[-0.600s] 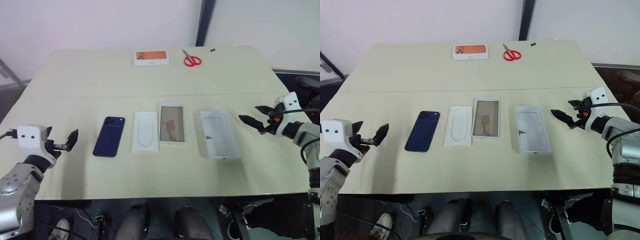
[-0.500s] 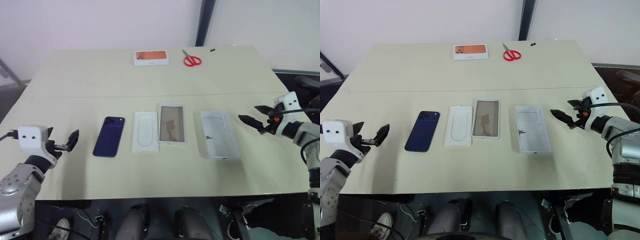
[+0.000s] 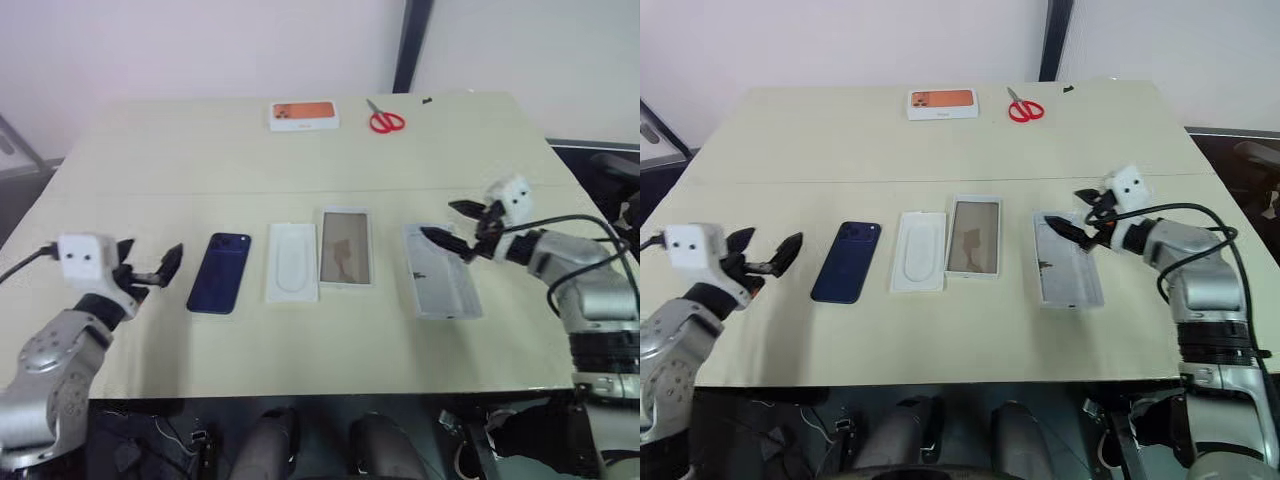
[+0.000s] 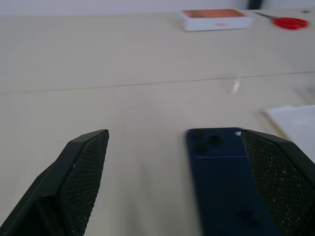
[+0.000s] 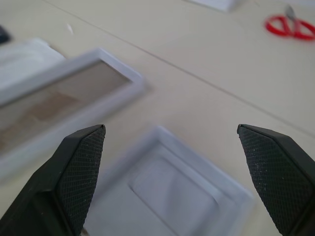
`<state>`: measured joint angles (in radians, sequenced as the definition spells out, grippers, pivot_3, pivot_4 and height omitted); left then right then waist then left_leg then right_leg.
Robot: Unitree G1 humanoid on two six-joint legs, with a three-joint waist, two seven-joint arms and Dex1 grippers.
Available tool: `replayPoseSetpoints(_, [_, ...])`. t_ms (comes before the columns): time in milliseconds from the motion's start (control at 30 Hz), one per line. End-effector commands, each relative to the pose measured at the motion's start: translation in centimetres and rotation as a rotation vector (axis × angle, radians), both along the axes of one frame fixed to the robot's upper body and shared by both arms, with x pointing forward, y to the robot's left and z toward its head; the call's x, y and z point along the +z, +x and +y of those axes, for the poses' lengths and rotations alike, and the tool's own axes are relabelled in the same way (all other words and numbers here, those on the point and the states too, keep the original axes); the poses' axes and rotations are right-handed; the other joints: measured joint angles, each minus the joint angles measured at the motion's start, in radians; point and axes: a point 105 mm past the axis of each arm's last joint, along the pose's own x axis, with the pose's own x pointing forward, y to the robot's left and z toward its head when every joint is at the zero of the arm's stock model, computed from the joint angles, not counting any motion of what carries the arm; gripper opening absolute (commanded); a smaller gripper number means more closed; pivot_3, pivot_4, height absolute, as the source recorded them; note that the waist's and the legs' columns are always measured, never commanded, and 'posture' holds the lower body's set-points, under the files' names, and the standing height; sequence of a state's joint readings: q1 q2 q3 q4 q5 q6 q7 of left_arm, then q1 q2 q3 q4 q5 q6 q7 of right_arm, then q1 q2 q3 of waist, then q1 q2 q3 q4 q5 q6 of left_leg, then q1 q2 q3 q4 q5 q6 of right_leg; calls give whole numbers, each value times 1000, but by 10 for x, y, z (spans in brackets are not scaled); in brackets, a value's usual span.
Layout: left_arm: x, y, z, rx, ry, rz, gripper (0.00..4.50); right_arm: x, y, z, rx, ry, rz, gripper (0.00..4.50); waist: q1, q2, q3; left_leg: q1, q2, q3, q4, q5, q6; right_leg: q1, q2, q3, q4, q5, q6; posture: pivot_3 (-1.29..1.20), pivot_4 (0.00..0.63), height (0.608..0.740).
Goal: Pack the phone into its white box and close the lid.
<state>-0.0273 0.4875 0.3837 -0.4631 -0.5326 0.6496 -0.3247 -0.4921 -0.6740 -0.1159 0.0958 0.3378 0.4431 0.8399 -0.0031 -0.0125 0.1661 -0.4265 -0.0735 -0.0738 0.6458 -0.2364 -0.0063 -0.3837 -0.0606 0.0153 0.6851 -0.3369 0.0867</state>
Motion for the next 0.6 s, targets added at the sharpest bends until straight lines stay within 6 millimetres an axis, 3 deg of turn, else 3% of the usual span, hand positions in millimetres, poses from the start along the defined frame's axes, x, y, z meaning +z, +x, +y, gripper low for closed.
replayPoseSetpoints(33, [9,10,-41,-132,-18,16,4500,27,-9,22,64,-12,-90,4488,6,0,0,0,0,0,0,0,0,0,0,0,0,0,0,0,150,740])
replayPoseSetpoints(200, [0,26,-77,-205,-42,148,4500,24,-19,50,148,-64,-112,4488,10,0,0,0,0,0,0,0,0,0,0,0,0,0,0,0,150,740])
replayPoseSetpoints(367, [-28,34,-101,-207,-82,432,4500,19,-39,87,269,-75,-133,4488,8,0,0,0,0,0,1,0,0,-1,1,0,2,0,0,0,150,740])
replayPoseSetpoints(600, [-31,41,-113,-189,-181,547,4500,9,-46,96,307,-97,-122,4488,10,-1,1,0,0,0,1,4,-7,-1,1,0,2,0,0,0,150,740])
